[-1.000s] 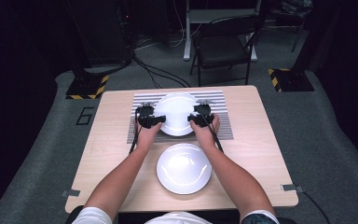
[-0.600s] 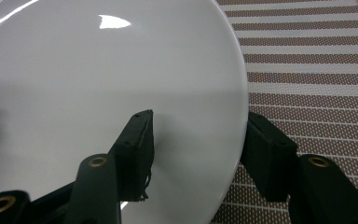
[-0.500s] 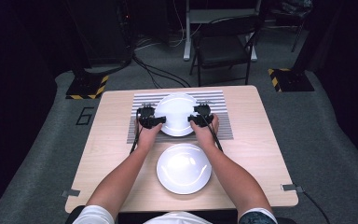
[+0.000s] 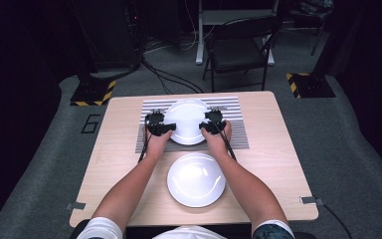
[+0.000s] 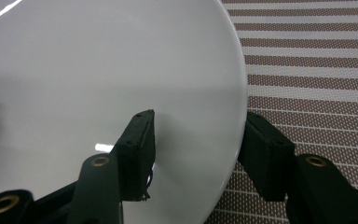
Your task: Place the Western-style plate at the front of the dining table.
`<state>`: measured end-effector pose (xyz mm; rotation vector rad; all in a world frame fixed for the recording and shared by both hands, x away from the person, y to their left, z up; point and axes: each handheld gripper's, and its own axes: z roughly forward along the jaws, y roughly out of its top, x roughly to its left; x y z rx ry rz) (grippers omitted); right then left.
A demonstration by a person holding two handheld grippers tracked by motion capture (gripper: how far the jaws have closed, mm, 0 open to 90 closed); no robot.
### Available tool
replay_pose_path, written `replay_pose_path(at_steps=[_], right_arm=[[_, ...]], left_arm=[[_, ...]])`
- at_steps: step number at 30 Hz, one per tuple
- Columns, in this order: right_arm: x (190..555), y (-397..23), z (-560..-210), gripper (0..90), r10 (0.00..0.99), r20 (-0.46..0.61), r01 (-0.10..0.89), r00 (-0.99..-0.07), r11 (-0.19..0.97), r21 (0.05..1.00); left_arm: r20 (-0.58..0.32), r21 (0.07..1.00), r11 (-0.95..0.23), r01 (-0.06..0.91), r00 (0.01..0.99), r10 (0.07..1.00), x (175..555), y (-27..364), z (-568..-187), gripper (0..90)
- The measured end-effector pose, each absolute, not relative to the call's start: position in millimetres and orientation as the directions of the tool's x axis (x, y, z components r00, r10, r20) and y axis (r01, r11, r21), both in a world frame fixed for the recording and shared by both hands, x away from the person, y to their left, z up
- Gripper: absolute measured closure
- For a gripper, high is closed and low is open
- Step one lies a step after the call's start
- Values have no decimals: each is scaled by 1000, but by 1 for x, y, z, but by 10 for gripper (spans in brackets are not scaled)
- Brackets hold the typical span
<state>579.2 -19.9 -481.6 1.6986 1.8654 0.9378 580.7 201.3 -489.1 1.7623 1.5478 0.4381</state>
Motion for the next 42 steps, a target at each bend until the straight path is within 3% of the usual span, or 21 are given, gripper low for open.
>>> replay_pose_path(at_steps=[42], right_arm=[[593,-23,-498,477,983,106,707,-149,31,706]], left_arm=[[-204,695,-9,719,210,956,596,198,-505,495]])
